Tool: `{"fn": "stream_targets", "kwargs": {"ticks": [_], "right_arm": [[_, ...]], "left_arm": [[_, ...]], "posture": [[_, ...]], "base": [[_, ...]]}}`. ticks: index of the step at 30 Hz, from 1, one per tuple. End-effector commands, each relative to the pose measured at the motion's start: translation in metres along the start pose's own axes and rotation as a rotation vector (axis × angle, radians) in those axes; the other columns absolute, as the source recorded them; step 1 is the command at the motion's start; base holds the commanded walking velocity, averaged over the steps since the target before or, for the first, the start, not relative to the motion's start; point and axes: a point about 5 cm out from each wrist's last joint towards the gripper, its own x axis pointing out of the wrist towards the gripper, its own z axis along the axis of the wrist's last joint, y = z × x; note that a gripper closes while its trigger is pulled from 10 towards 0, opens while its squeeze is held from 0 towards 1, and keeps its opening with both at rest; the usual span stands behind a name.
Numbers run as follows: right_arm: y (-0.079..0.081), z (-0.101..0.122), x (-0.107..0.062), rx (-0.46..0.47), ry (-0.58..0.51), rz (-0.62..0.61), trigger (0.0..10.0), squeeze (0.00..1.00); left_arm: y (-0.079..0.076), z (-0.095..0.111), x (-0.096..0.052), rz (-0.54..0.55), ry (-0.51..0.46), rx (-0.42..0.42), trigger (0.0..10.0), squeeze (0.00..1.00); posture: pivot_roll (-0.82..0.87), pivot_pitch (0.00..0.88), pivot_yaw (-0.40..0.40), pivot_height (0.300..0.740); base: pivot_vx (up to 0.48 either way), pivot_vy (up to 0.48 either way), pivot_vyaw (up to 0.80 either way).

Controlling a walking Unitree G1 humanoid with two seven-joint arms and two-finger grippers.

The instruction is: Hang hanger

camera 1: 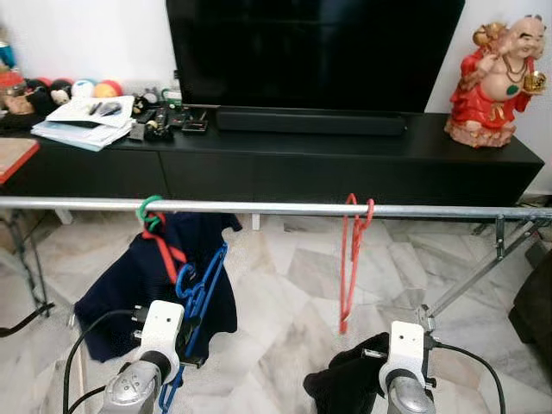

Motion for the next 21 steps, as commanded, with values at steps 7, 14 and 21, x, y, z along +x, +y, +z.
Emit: {"fn": "stream_targets", "kwargs": {"ticks": [7, 14, 21], "right_arm": [[0.0, 0.0116, 0.0029, 0.007, -0.043, -0.008, 10.0, 0.0], [-0.0003, 0.0128, 0.0032, 0.004, -0.049, -0.011, 10.0, 0.0], [0.0002, 0.0157, 0.0041, 0.003, -0.055, -0.01, 10.0, 0.0]], "left_arm": [[-0.0009, 0.0006, -0.0013, -0.001, -0.004, -0.012, 10.0, 0.0], [-0.0011, 0.0005, -0.0015, 0.0, -0.003, -0.013, 10.0, 0.0], [-0.0002, 0.0007, -0.0015, 0.003, -0.004, -0.011, 10.0, 0.0]], "posture": [[0.12, 0.0, 0.015, 0.74], [0.12, 0.0, 0.014, 0.74], [0.12, 0.0, 0.013, 0.74]], "base": [[-0.252, 0.0, 0.0], [-0.252, 0.0, 0.0], [-0.255, 0.0, 0.0]]}}
